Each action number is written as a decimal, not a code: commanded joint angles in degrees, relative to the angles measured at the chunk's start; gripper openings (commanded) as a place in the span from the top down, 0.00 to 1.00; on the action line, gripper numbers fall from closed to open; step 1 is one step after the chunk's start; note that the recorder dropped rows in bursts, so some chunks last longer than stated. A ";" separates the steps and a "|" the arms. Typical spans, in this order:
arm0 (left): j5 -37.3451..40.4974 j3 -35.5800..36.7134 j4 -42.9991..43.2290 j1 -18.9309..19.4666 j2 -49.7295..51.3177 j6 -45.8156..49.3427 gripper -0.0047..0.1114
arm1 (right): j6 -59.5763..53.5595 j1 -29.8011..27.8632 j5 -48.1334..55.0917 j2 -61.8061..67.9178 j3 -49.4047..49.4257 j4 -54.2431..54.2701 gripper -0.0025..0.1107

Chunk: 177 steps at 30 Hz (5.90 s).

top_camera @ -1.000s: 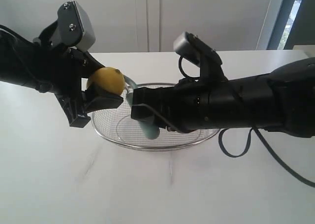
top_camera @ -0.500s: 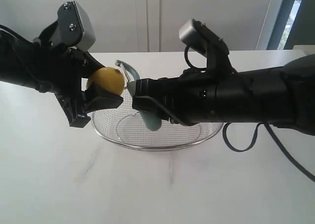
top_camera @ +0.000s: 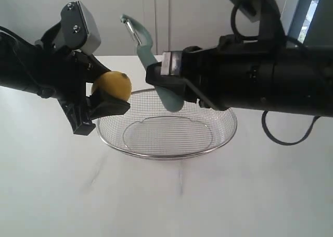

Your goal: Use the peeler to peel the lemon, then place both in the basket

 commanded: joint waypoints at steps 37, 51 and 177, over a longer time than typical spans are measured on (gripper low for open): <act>1.87 0.06 -1.30 0.11 -0.82 -0.56 0.96 | 25.21 -18.90 4.21 11.37 -0.29 -40.32 0.98; 2.14 0.06 -1.30 0.11 -0.82 -0.56 0.96 | 10.78 -15.50 7.61 13.30 -0.29 -23.84 0.98; 7.52 0.06 5.63 0.11 -8.49 -11.31 0.96 | 32.88 -7.69 -6.40 -10.87 -6.05 -52.58 0.98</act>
